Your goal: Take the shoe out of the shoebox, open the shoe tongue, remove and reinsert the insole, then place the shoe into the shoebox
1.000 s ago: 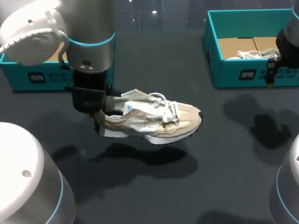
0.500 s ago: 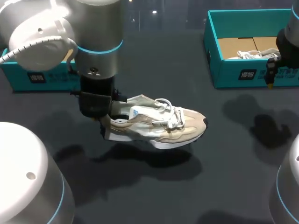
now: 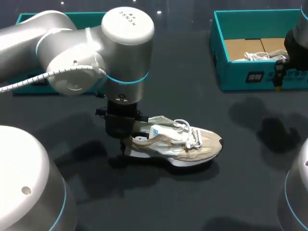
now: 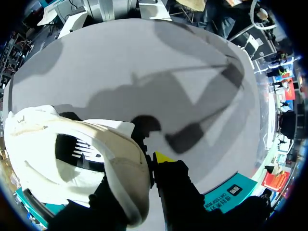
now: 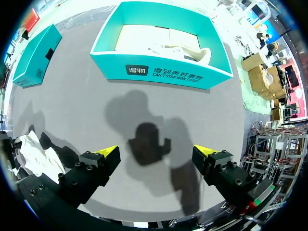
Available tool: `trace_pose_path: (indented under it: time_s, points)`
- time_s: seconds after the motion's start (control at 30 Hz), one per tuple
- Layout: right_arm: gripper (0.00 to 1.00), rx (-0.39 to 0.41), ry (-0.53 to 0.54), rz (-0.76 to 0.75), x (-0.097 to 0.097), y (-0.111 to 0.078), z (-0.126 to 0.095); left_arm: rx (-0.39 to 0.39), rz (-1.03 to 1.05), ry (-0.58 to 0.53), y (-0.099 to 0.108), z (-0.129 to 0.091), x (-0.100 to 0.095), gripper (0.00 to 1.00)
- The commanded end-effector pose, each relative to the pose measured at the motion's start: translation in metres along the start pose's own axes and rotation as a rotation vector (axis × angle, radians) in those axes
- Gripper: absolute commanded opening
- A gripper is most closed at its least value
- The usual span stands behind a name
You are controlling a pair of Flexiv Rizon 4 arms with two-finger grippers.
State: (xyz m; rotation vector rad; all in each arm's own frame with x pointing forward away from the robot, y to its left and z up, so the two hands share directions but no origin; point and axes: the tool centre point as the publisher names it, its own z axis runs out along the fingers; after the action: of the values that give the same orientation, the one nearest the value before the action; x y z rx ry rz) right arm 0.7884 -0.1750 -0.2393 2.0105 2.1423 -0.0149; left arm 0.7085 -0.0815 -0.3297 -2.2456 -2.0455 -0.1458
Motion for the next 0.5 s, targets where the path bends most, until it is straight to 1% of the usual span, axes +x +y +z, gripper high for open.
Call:
trace_pose_path:
  time_s: [0.03,0.37,0.5]
  points:
    - [1.00,-0.001,-0.001,0.001,0.000,-0.001,0.000,0.014,-0.004,0.033,0.011,0.010,-0.026,0.00]
    - [1.00,-0.001,-0.001,0.001,0.000,-0.001,0.000,-0.002,-0.009,0.049,0.012,0.023,-0.043,0.00]
    - [1.00,-0.001,-0.001,0.001,0.000,-0.001,0.000,0.001,-0.003,0.062,0.013,0.030,-0.047,0.00]
